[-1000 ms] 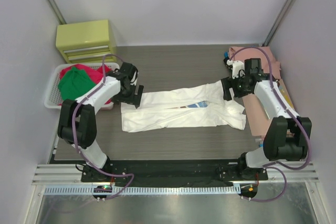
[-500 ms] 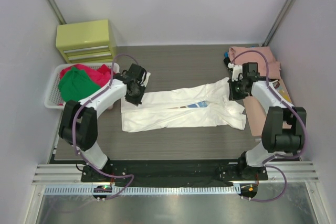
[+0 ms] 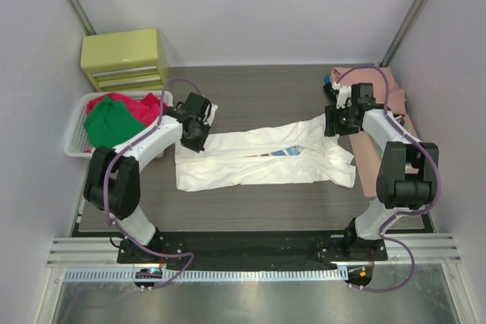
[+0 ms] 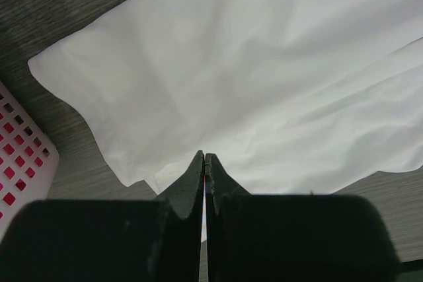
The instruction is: Fold and stack the t-shirts
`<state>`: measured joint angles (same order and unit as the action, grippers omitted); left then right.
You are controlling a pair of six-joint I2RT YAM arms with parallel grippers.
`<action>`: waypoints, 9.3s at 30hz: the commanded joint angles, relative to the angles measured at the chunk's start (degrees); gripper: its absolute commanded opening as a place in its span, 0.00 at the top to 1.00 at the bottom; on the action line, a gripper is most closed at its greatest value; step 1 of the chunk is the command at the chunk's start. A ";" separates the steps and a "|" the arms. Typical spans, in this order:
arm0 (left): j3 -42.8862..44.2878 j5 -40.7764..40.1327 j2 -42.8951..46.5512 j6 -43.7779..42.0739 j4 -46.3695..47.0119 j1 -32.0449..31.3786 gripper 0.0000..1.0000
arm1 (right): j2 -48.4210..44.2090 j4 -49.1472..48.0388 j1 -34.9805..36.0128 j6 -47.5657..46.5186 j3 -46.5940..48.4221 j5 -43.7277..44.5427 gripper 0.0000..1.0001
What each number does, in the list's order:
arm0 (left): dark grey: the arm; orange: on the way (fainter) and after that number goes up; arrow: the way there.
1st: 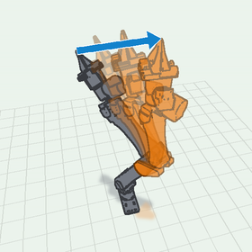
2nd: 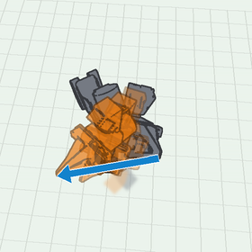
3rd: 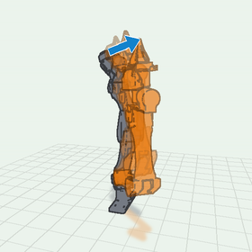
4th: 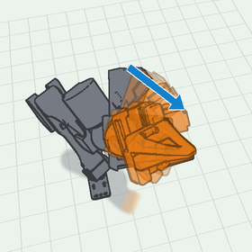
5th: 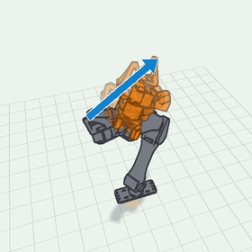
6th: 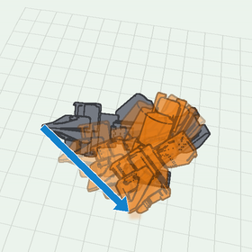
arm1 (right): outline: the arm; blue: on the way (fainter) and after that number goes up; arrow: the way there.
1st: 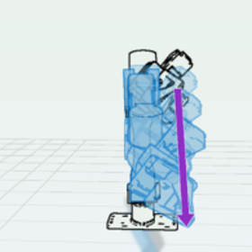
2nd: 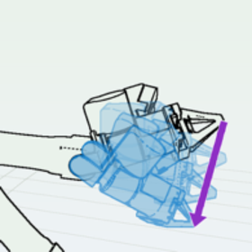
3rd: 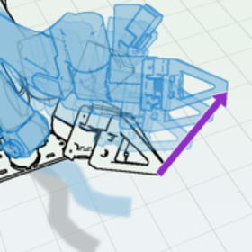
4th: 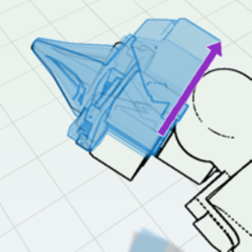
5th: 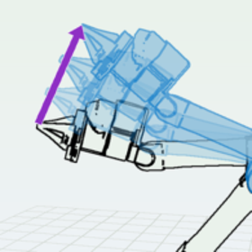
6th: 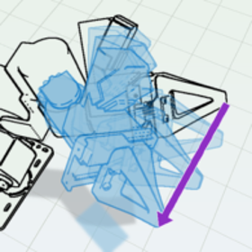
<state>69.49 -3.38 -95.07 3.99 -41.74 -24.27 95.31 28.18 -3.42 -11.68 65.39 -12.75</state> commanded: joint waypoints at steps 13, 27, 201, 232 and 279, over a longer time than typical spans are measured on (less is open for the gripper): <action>0.20 0.83 3.40 -0.56 1.04 0.10 1.00 | 3.49 -2.78 -0.18 0.17 2.21 2.55 0.99; 0.47 1.79 2.08 -0.47 0.96 0.10 1.00 | -7.51 -1.11 -3.70 -5.98 -1.49 8.18 0.99; 2.31 1.27 -2.14 -2.76 -1.24 0.10 1.00 | -9.44 16.19 -1.68 -13.80 -1.76 -0.34 0.59; 1.35 -0.75 -1.09 -3.64 -1.07 0.10 1.00 | 9.90 0.47 -1.50 -3.17 -3.15 -4.65 0.99; 2.05 -1.02 -2.67 -3.73 -0.36 0.10 1.00 | -24.04 6.80 1.03 -3.70 -11.86 -2.89 0.00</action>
<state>69.95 -3.92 -99.90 0.99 -42.89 -24.27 69.06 37.15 -4.51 -14.92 54.83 -16.58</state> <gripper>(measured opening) 0.003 0.996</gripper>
